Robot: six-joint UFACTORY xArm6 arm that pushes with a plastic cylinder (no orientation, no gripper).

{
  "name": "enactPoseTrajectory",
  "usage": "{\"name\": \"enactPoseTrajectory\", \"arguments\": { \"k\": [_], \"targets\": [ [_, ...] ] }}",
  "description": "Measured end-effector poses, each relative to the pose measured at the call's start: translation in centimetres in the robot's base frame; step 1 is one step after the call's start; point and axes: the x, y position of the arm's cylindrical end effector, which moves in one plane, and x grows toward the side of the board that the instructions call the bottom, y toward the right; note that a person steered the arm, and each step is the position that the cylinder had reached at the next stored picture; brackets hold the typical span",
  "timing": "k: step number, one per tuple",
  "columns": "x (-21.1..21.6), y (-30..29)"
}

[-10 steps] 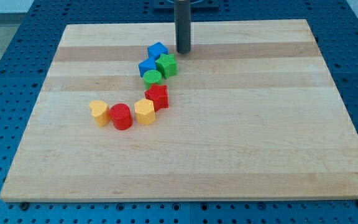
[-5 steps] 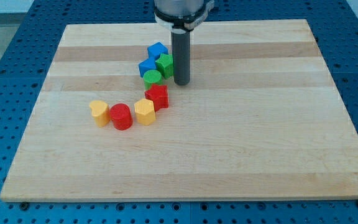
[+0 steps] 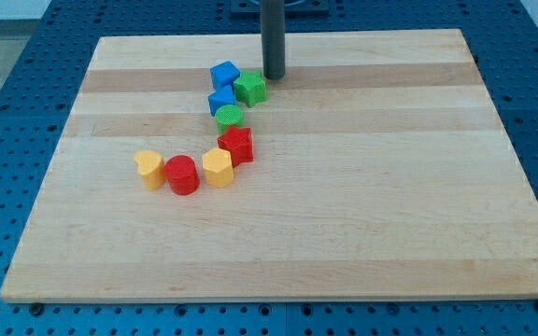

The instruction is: Move the green star to the top of the blue triangle

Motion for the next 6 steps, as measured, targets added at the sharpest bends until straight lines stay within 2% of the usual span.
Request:
{"name": "enactPoseTrajectory", "arguments": {
  "k": [1, 2, 3, 5, 6],
  "targets": [
    [3.6, 0.2],
    [5.0, -2.1],
    [5.0, -4.3],
    [1.5, -5.9],
    [1.2, -6.2]
  ]
}}
